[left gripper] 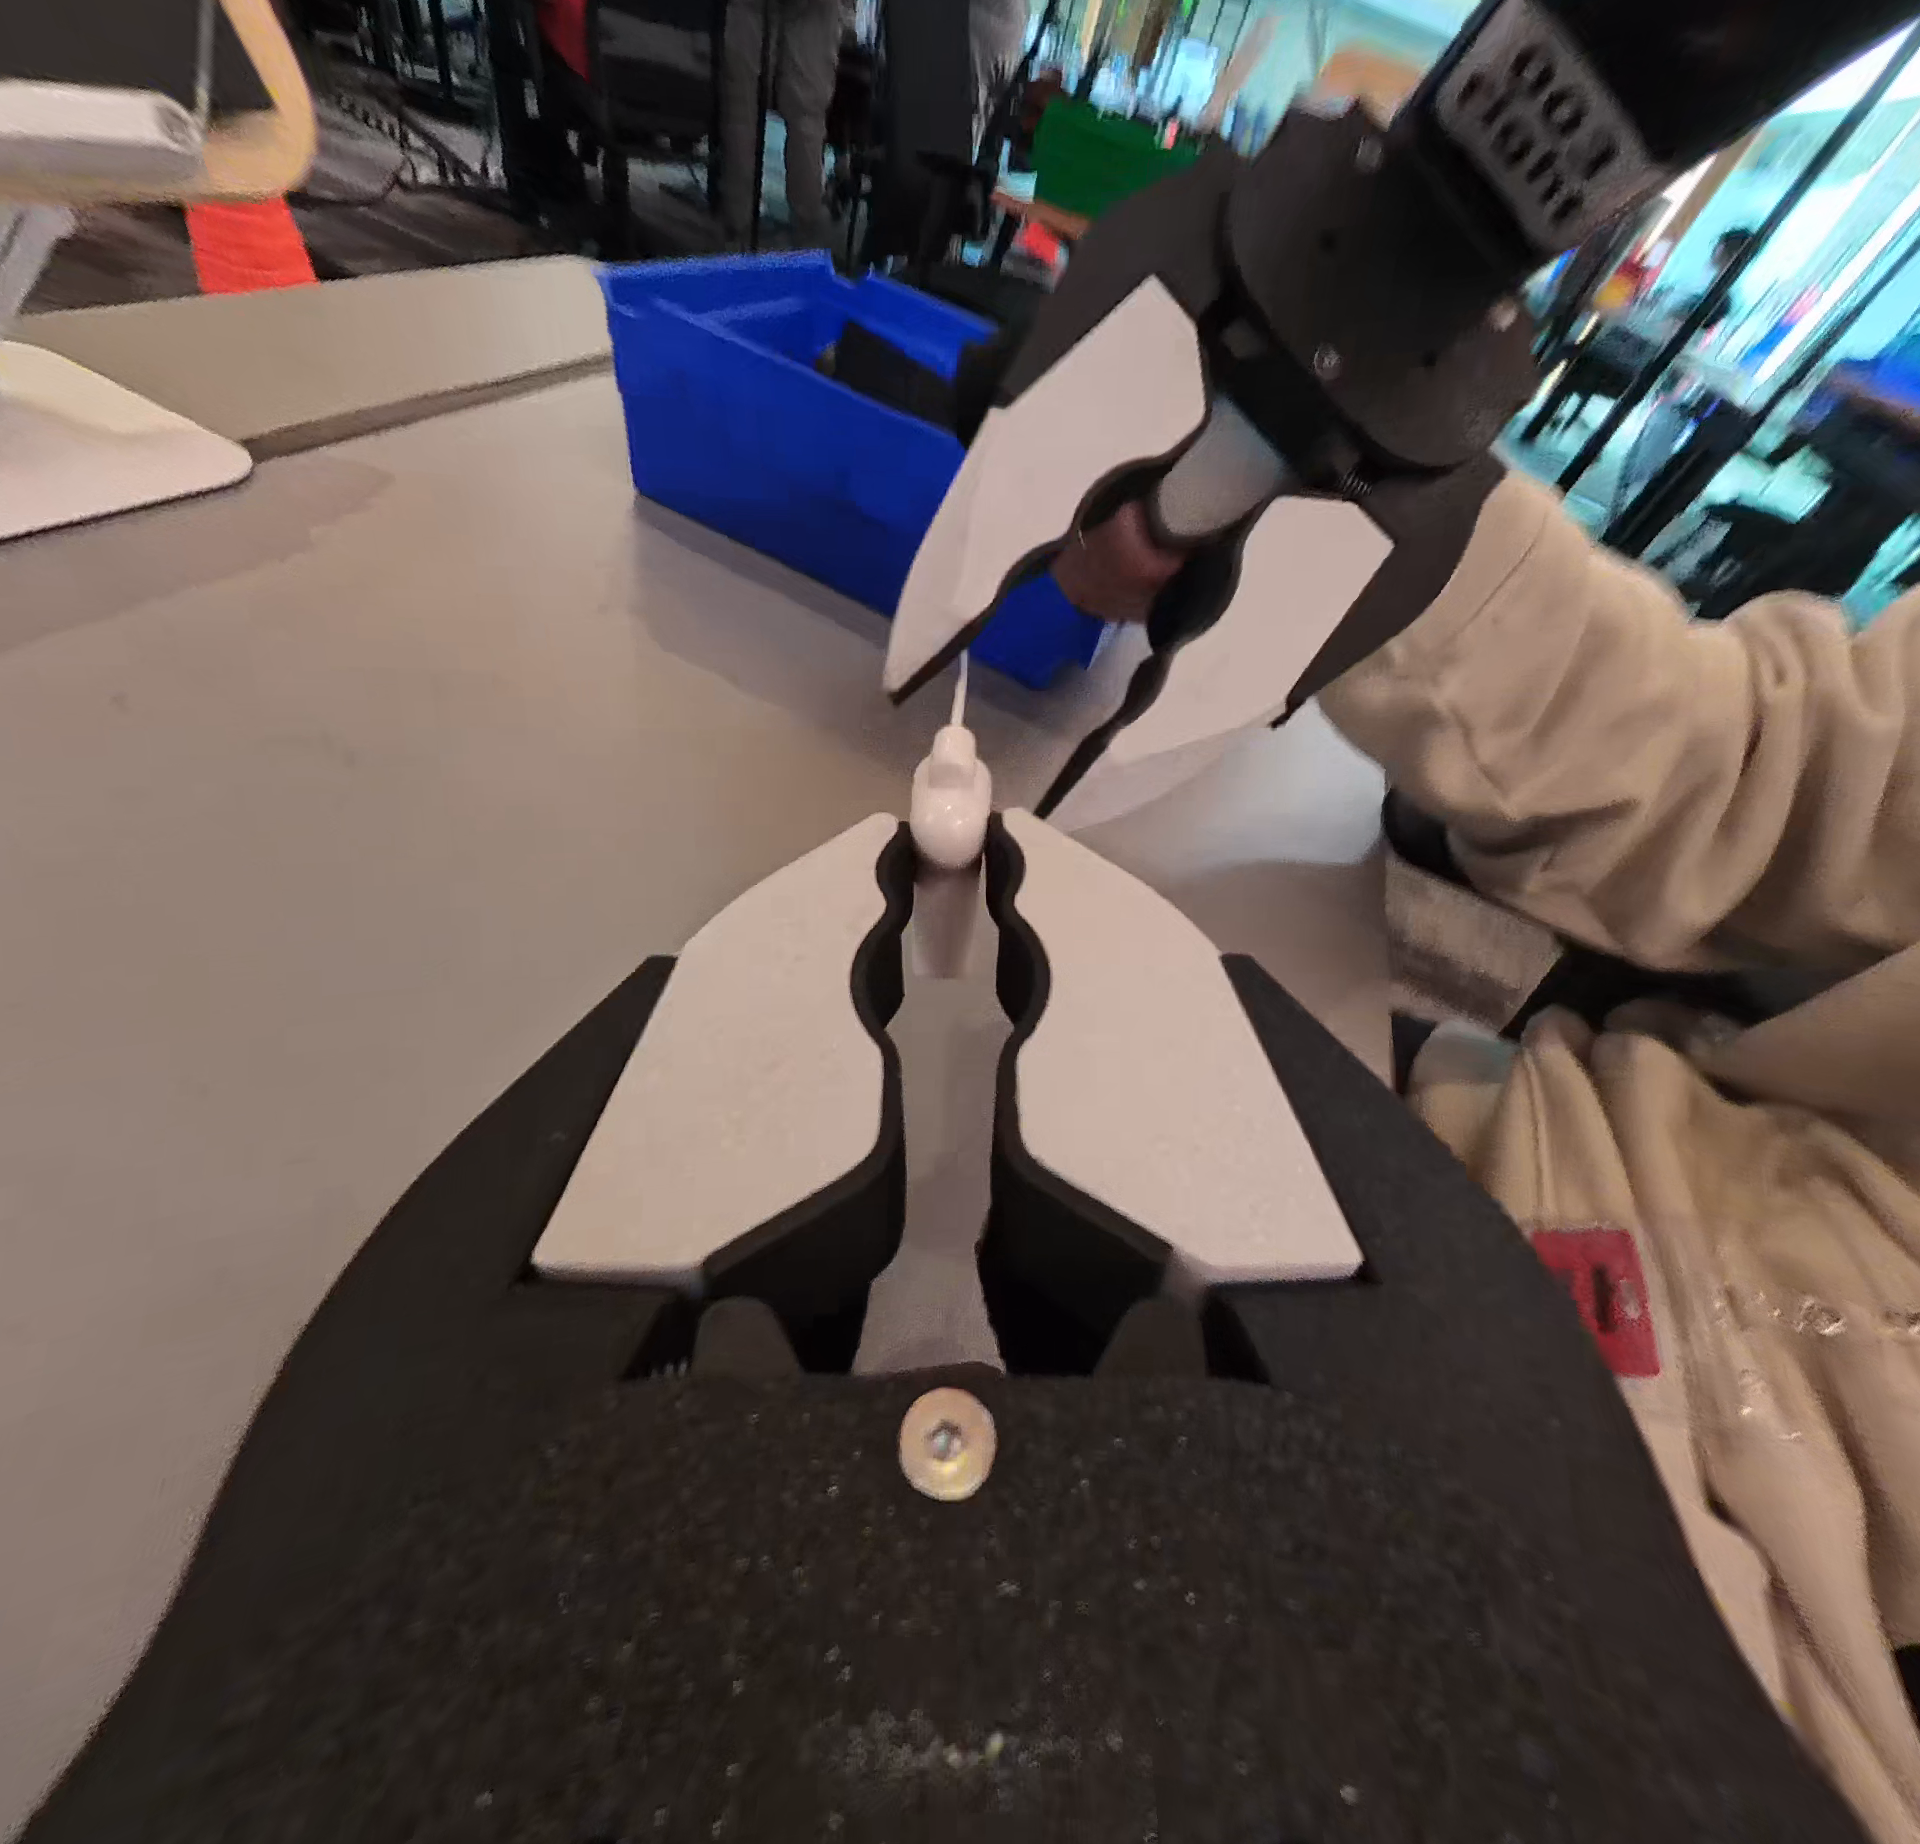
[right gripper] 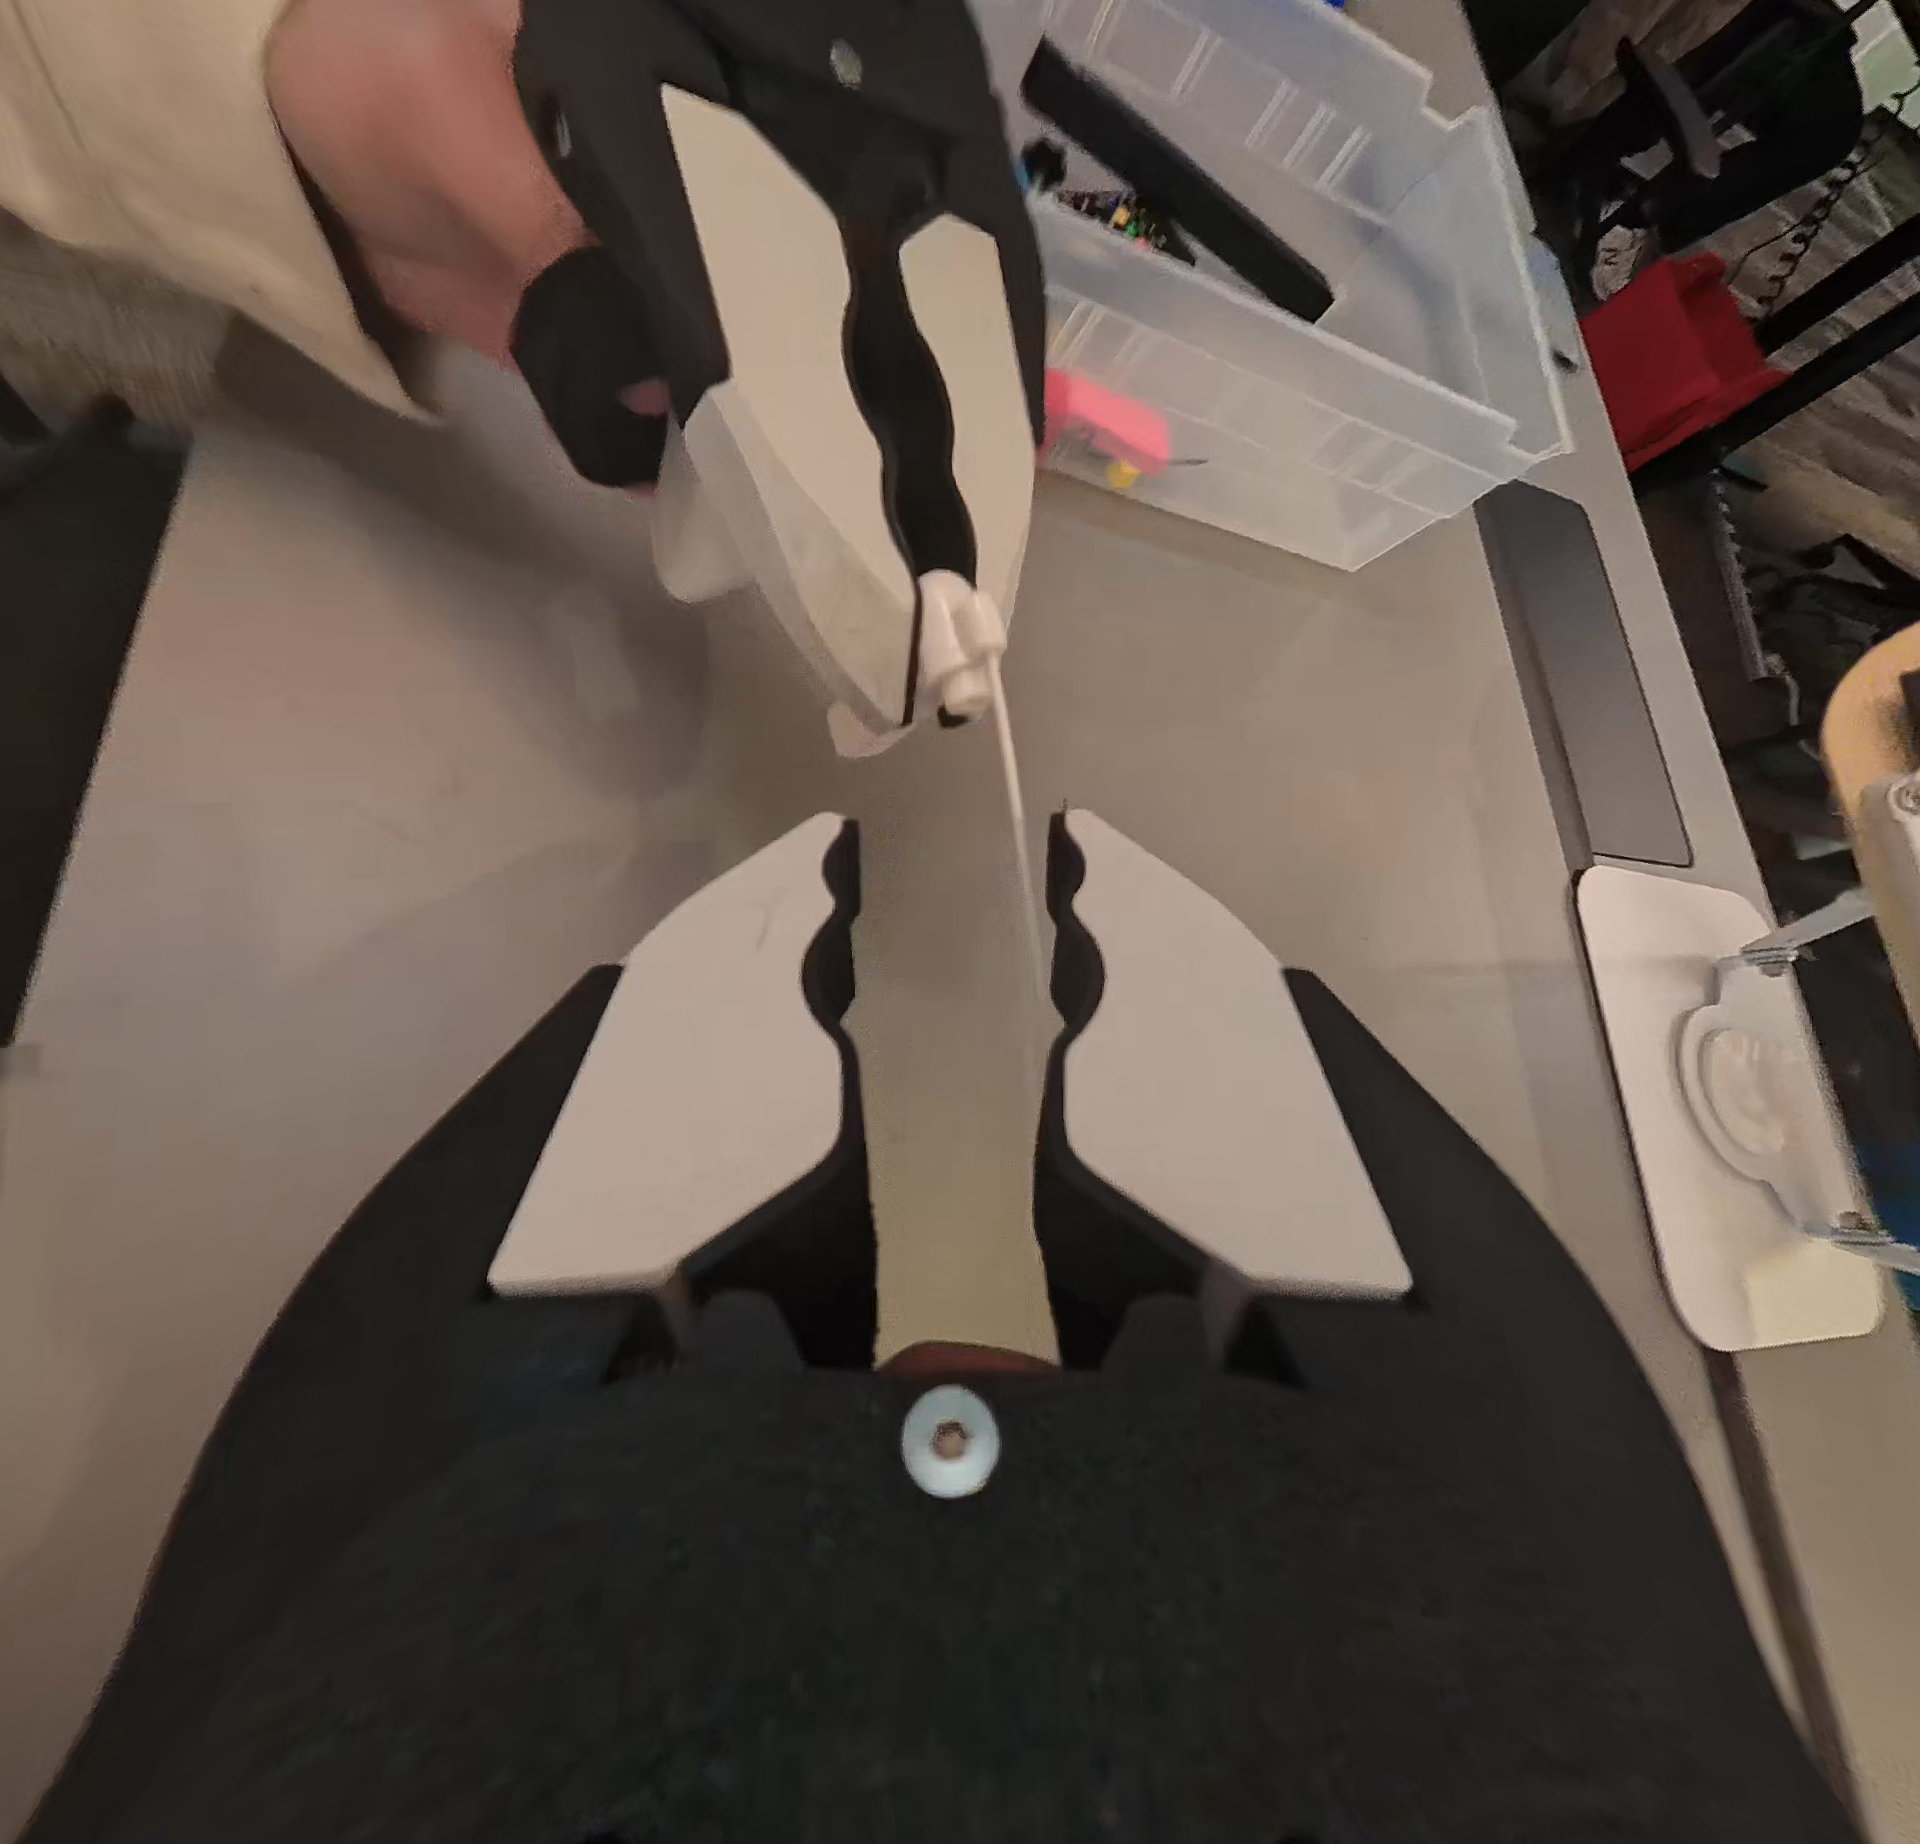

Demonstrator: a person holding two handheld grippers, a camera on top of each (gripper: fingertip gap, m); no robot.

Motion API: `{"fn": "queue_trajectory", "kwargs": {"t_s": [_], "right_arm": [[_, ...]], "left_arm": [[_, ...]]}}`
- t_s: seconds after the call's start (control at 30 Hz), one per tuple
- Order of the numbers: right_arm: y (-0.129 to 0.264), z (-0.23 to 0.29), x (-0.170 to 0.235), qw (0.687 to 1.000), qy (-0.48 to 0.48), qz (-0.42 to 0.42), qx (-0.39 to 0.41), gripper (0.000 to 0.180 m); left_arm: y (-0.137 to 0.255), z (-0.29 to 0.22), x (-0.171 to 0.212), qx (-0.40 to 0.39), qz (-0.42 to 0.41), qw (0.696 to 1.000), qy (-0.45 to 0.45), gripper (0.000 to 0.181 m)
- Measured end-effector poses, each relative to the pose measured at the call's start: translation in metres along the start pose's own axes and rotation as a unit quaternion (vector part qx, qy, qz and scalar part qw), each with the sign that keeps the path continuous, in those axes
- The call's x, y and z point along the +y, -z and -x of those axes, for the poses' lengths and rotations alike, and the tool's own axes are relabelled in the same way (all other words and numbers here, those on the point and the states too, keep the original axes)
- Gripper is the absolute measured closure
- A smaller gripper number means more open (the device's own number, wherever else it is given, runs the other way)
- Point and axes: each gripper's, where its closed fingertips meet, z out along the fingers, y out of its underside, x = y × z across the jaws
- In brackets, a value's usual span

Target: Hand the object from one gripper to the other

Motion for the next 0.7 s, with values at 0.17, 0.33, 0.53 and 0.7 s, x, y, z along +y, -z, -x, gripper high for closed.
{"fn": "queue_trajectory", "kwargs": {"t_s": [0.17, 0.33, 0.53, 0.7], "right_arm": [[0.028, -0.034, -0.014, 0.98, -0.149, -0.124, 0.033, 0.14], [0.036, -0.069, -0.008, 0.886, -0.359, -0.288, 0.056, 0.123], [0.007, -0.034, -0.049, 0.763, -0.458, -0.455, -0.042, 0.135], [0.007, -0.022, -0.064, 0.719, -0.467, -0.507, -0.084, 0.138]], "left_arm": [[0.027, 0.013, -0.03, 0.036, -0.13, 0.986, 0.098, 0.168], [0.067, 0.034, -0.058, 0.073, -0.303, 0.933, 0.182, 0.169], [0.067, 0.031, -0.072, 0.109, -0.416, 0.875, 0.222, 0.168], [0.04, 0.013, -0.076, 0.145, -0.43, 0.857, 0.246, 0.169]]}}
